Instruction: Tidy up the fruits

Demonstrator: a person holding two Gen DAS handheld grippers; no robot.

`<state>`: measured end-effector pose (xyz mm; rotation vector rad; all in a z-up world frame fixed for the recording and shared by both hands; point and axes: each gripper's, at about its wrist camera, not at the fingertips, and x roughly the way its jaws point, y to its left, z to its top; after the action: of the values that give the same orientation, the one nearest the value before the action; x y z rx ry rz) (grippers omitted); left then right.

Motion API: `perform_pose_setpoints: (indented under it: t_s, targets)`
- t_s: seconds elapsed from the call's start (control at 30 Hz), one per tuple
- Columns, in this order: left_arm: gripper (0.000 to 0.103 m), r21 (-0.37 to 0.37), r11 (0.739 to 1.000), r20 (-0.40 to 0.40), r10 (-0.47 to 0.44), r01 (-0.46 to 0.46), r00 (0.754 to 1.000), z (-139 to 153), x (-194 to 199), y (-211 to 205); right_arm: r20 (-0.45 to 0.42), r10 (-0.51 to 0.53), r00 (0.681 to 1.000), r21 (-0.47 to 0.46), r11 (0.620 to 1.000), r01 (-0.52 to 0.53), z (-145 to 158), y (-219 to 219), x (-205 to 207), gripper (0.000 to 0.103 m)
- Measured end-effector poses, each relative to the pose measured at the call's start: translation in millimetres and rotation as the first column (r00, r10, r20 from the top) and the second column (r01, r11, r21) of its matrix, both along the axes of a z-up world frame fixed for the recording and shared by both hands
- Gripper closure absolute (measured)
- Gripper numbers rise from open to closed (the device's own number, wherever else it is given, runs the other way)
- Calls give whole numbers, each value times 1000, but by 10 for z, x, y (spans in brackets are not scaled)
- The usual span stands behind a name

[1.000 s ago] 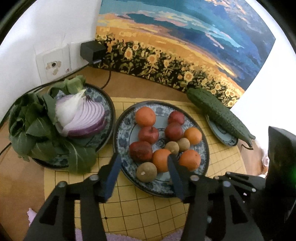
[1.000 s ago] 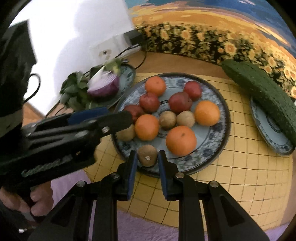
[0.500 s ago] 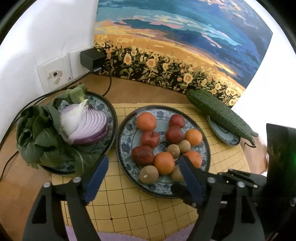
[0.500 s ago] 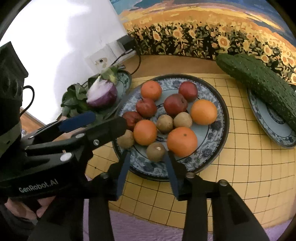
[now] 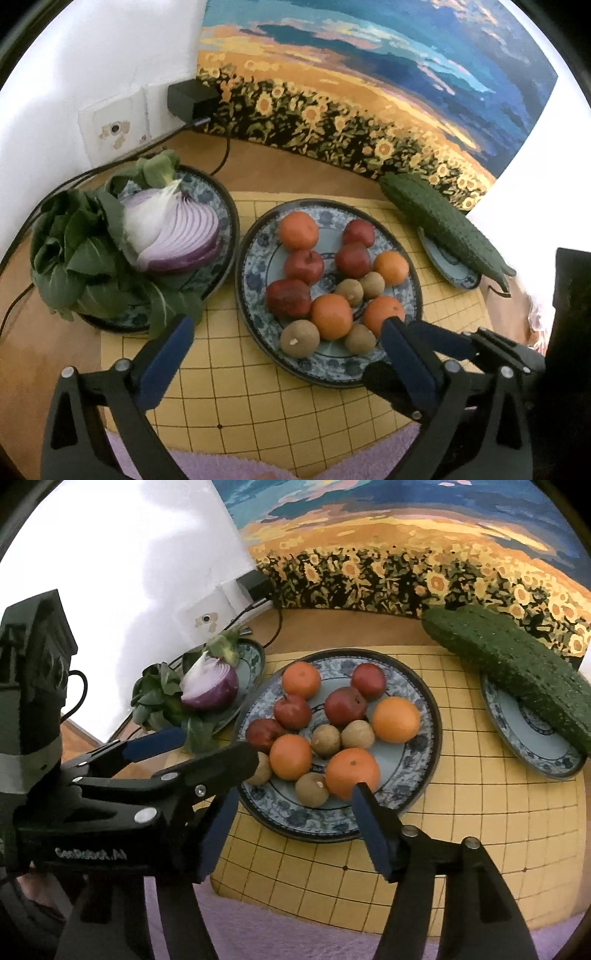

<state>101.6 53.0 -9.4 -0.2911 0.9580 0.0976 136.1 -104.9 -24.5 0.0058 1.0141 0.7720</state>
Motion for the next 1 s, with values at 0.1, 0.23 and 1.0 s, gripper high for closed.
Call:
perform_pose_setpoints:
  t_s: [0.1, 0.23, 1.0]
  targets:
    - [0, 65, 998, 21, 3, -4, 1000, 39, 8, -76, 3, -10, 1000, -3, 1000, 10, 16, -65, 21, 33]
    - [0, 106, 994, 57, 1, -7, 998, 99, 38, -157, 14, -24, 1000, 10, 1000, 23, 58, -155, 26, 33]
    - [0, 108, 991, 205, 55, -78, 977, 439, -851, -366, 326, -37, 945, 116, 993, -1, 614, -1082, -672, 0]
